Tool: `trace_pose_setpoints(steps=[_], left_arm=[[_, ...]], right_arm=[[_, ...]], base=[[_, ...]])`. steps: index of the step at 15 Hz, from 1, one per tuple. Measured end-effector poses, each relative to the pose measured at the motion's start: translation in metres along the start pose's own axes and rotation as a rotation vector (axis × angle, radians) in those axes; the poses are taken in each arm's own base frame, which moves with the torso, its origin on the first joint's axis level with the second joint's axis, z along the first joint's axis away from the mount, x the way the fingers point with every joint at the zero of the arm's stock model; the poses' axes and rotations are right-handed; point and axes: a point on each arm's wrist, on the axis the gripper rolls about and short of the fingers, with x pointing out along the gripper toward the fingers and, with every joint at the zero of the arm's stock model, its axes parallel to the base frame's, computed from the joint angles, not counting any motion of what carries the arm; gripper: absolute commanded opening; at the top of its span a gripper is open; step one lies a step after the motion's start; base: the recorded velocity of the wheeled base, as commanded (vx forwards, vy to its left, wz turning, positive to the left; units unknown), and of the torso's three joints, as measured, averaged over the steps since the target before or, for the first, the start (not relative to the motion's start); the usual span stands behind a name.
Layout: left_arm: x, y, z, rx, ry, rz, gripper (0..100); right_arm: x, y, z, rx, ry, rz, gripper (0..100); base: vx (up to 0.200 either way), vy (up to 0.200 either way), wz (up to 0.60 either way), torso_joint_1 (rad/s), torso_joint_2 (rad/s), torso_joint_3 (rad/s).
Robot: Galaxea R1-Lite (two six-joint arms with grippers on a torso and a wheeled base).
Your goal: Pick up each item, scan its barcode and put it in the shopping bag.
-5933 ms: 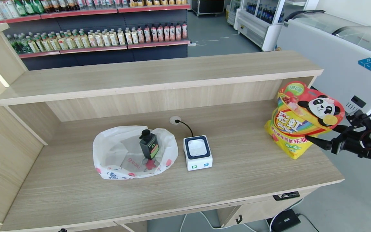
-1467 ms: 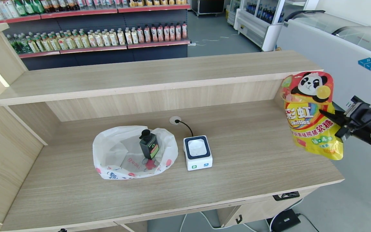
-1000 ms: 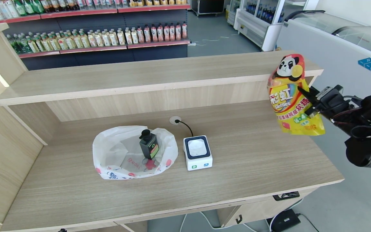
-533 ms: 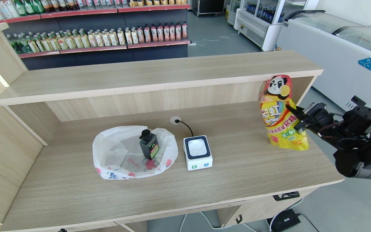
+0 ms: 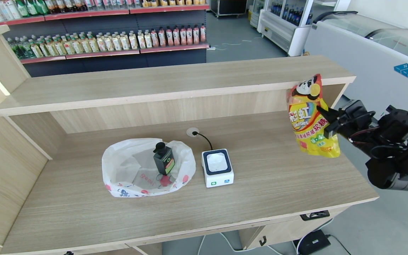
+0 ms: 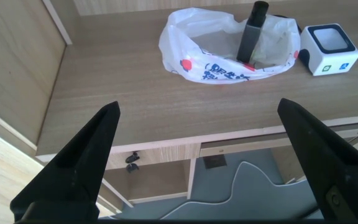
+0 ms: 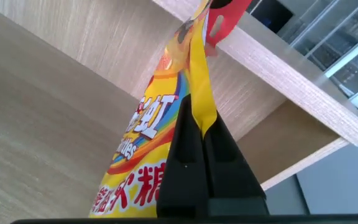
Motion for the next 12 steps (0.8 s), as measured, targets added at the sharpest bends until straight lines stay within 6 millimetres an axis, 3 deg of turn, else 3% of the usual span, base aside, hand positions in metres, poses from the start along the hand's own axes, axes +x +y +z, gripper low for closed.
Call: trace_pose_setpoints(steps=[2,4,12], left_arm=[[0.000,0.000,0.000,0.000,0.000,0.000,100],[0.000,0.000,0.000,0.000,0.000,0.000,100],[0.000,0.000,0.000,0.000,0.000,0.000,100]], right_arm=[[0.014,-0.004,0.014,-0.023,-0.069,-0.013,0],[0.014,0.002,0.015,-0.015,-0.066,0.000,0],[-0.039,0.056,-0.030,0.321,0.453,-0.127,0]], base=[[0.000,0.000,0.00,0.000,0.00,0.000],[0.000,0.000,0.00,0.000,0.00,0.000],[0.000,0.000,0.00,0.000,0.00,0.000]])
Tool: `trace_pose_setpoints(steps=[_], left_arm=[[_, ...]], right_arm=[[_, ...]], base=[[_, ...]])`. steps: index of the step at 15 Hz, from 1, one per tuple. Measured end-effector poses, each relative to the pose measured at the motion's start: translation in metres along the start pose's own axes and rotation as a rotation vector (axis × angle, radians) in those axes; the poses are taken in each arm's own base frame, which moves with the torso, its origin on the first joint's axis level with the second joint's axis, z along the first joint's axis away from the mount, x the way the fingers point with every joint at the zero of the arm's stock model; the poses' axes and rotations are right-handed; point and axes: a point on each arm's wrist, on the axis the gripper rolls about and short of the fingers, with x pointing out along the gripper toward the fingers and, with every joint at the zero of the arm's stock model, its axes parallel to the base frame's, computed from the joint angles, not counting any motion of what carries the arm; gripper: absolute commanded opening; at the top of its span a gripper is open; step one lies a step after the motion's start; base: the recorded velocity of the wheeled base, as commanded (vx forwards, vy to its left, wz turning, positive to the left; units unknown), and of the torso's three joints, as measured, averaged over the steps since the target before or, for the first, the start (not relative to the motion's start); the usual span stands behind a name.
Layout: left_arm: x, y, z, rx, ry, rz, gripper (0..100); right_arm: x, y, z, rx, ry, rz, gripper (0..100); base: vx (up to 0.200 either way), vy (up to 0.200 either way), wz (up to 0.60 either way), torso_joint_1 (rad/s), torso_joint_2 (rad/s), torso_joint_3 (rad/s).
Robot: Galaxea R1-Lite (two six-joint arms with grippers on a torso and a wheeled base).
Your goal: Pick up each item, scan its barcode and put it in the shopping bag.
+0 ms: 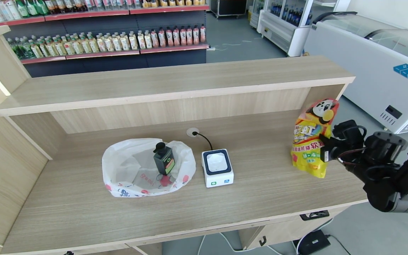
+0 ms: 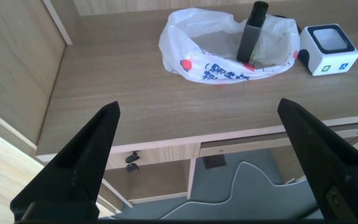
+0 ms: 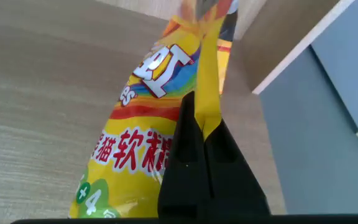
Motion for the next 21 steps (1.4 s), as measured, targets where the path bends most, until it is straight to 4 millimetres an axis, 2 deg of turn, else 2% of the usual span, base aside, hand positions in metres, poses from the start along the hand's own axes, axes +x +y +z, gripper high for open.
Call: trace_pose_setpoints(steps=[2,6,7,10,14,16,19,20,21], left_arm=[[0.000,0.000,0.000,0.000,0.000,0.000,100],[0.000,0.000,0.000,0.000,0.000,0.000,100],[0.000,0.000,0.000,0.000,0.000,0.000,100],[0.000,0.000,0.000,0.000,0.000,0.000,100],[0.000,0.000,0.000,0.000,0.000,0.000,100],[0.000,0.000,0.000,0.000,0.000,0.000,100],[0.000,0.000,0.000,0.000,0.000,0.000,100],[0.000,0.000,0.000,0.000,0.000,0.000,100],[0.000,0.000,0.000,0.000,0.000,0.000,100]], right_arm=[[-0.001,-0.001,-0.007,0.076,0.067,-0.007,0],[-0.001,-0.001,-0.011,0.152,0.089,-0.006,0],[0.000,0.000,-0.012,0.160,0.099,-0.001,100],[0.007,0.003,-0.008,0.171,0.096,0.018,100],[0.027,0.014,0.014,0.256,0.024,0.094,100],[0.032,0.018,0.013,0.267,0.051,0.124,100],[0.037,0.030,-0.001,0.310,0.119,0.157,100],[0.039,0.034,-0.003,0.339,0.120,0.161,0],[0.042,0.037,-0.005,0.356,0.116,0.165,0]], base=[[0.000,0.000,0.00,0.000,0.00,0.000],[0.000,0.000,0.00,0.000,0.00,0.000],[0.000,0.000,0.00,0.000,0.00,0.000],[0.000,0.000,0.00,0.000,0.00,0.000],[0.000,0.000,0.00,0.000,0.00,0.000],[0.000,0.000,0.00,0.000,0.00,0.000],[0.000,0.000,0.00,0.000,0.00,0.000],[0.000,0.000,0.00,0.000,0.00,0.000],[0.000,0.000,0.00,0.000,0.00,0.000]])
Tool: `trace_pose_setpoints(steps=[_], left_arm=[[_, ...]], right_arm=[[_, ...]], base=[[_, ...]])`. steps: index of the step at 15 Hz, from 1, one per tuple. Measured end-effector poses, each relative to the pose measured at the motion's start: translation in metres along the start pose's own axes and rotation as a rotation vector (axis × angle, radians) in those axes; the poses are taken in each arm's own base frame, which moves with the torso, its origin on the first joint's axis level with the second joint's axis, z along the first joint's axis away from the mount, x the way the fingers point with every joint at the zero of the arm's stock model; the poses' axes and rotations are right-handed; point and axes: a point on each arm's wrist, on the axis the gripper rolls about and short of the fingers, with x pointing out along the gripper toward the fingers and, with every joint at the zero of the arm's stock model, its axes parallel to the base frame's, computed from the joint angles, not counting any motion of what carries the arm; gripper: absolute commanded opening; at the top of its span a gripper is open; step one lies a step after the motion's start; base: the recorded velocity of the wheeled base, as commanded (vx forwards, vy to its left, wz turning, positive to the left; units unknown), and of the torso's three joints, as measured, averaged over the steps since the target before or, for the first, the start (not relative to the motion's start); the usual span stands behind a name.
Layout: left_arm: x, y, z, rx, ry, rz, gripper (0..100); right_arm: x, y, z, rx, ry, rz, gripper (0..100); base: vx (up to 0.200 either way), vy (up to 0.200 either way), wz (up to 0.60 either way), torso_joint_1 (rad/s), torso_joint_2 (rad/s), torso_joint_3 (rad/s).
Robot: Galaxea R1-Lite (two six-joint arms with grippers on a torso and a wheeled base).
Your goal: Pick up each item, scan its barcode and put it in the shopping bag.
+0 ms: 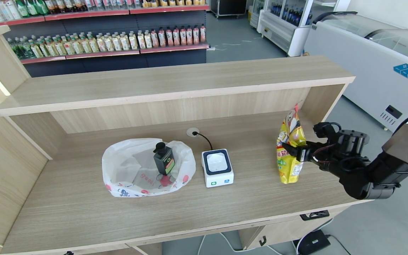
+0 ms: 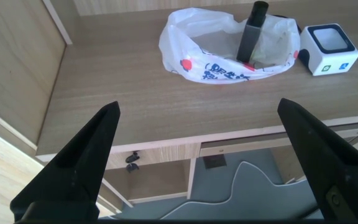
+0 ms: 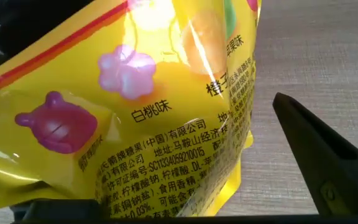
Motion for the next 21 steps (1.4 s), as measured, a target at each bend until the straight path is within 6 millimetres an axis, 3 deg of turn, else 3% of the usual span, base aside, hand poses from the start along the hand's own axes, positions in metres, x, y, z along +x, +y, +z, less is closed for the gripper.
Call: trace_pose_setpoints(steps=[6,9,11,13,21], left_arm=[[0.000,0.000,0.000,0.000,0.000,0.000,100],[0.000,0.000,0.000,0.000,0.000,0.000,100],[0.000,0.000,0.000,0.000,0.000,0.000,100],[0.000,0.000,0.000,0.000,0.000,0.000,100],[0.000,0.000,0.000,0.000,0.000,0.000,100]], right_arm=[[0.009,0.000,-0.009,-0.005,-0.008,0.002,0],[0.003,0.003,-0.008,-0.134,-0.005,0.005,0],[-0.010,0.011,-0.004,-0.233,0.007,0.018,0],[-0.028,0.018,0.004,-0.443,-0.004,0.026,0],[-0.103,0.029,0.073,-1.202,-0.173,-0.077,0]], base=[[0.000,0.000,0.00,0.000,0.00,0.000],[0.000,0.000,0.00,0.000,0.00,0.000],[0.000,0.000,0.00,0.000,0.00,0.000],[0.000,0.000,0.00,0.000,0.00,0.000],[0.000,0.000,0.00,0.000,0.00,0.000]])
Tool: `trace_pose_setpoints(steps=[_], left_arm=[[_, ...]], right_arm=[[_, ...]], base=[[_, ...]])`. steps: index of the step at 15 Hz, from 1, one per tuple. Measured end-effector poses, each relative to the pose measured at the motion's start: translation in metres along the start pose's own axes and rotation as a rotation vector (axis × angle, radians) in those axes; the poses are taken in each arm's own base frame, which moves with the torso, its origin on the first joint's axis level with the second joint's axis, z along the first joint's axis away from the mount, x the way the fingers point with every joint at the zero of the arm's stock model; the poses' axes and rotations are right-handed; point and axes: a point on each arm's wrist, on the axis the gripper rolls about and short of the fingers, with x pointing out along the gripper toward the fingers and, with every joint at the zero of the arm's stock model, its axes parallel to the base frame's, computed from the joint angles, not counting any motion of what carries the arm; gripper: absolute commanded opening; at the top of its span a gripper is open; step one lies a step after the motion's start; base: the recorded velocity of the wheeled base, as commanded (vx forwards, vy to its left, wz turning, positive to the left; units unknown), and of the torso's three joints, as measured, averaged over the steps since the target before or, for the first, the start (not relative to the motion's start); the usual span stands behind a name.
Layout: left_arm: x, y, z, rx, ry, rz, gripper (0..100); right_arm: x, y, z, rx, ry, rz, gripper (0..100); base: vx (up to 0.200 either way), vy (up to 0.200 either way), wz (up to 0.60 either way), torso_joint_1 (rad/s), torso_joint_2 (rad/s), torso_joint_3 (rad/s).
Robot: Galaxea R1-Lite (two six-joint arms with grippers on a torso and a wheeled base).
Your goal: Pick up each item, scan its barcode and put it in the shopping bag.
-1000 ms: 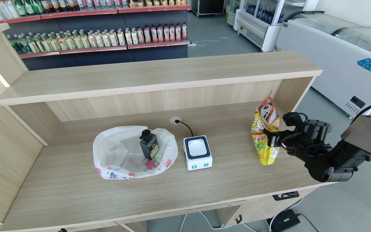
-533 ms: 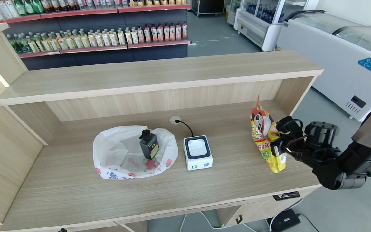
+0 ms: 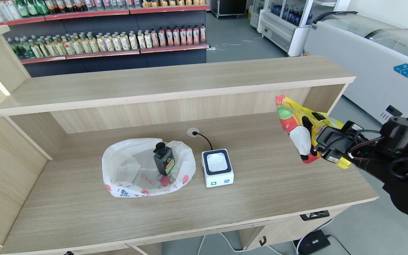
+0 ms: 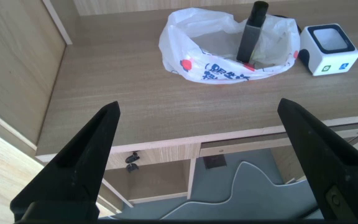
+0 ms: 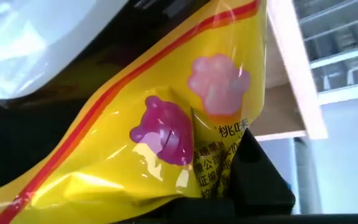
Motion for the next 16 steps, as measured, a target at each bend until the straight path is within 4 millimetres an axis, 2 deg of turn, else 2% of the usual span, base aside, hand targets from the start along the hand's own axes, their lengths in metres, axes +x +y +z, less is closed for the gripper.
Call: trace_pose_setpoints(steps=[2,5,7,10,13,14,16], left_arm=[[0.000,0.000,0.000,0.000,0.000,0.000,100],[0.000,0.000,0.000,0.000,0.000,0.000,100],[0.000,0.000,0.000,0.000,0.000,0.000,100],[0.000,0.000,0.000,0.000,0.000,0.000,100],[0.000,0.000,0.000,0.000,0.000,0.000,100],[0.000,0.000,0.000,0.000,0.000,0.000,100],[0.000,0.000,0.000,0.000,0.000,0.000,100]], right_arm=[[-0.019,-0.024,0.016,-0.249,-0.056,-0.102,0],[-0.056,-0.063,0.044,-0.694,-0.112,-0.393,0],[-0.074,-0.071,0.063,-0.915,-0.177,-0.492,0],[-0.095,-0.068,0.100,-1.161,-0.327,-0.615,0],[-0.110,-0.048,0.139,-1.346,-0.533,-0.652,0],[-0.116,-0.038,0.147,-1.410,-0.605,-0.628,0],[-0.128,-0.033,0.158,-1.459,-0.685,-0.642,0]], base=[[0.000,0.000,0.00,0.000,0.00,0.000],[0.000,0.000,0.00,0.000,0.00,0.000],[0.000,0.000,0.00,0.000,0.00,0.000],[0.000,0.000,0.00,0.000,0.00,0.000],[0.000,0.000,0.00,0.000,0.00,0.000],[0.000,0.000,0.00,0.000,0.00,0.000],[0.000,0.000,0.00,0.000,0.00,0.000]])
